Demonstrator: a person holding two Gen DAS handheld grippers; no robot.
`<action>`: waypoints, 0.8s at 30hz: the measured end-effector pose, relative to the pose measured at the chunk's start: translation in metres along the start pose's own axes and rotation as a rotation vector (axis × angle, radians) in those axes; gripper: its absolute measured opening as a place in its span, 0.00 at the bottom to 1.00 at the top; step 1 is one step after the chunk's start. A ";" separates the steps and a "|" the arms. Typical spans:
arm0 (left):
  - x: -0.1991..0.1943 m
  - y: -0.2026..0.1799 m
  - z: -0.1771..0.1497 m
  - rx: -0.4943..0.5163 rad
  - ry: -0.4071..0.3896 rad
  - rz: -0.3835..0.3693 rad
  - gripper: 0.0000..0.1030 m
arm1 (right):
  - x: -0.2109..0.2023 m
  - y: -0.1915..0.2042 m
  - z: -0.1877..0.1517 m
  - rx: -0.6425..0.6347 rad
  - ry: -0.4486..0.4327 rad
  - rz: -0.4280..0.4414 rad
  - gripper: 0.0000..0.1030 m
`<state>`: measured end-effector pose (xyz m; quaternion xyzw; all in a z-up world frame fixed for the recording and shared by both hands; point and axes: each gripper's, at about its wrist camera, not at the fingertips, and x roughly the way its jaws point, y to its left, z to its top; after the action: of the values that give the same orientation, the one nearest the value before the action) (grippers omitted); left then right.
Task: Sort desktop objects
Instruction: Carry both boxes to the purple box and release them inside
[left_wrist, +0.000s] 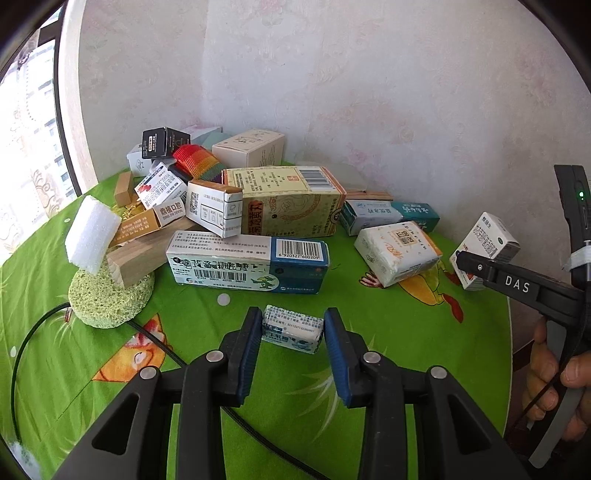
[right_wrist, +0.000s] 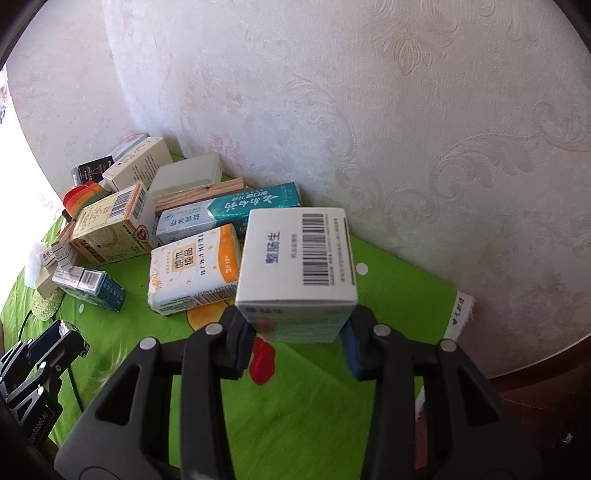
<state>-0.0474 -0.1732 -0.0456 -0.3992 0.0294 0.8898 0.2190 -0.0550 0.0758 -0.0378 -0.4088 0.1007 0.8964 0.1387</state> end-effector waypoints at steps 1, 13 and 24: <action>-0.006 0.000 0.000 -0.006 -0.011 0.005 0.34 | -0.003 0.002 0.000 -0.007 -0.007 0.007 0.41; -0.105 0.017 -0.014 -0.116 -0.163 0.197 0.34 | -0.045 0.064 0.001 -0.177 -0.082 0.208 0.41; -0.220 0.076 -0.054 -0.317 -0.302 0.516 0.34 | -0.117 0.198 -0.027 -0.491 -0.103 0.579 0.41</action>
<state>0.0877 -0.3342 0.0676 -0.2713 -0.0419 0.9585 -0.0764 -0.0278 -0.1384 0.0469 -0.3390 -0.0128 0.9152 -0.2175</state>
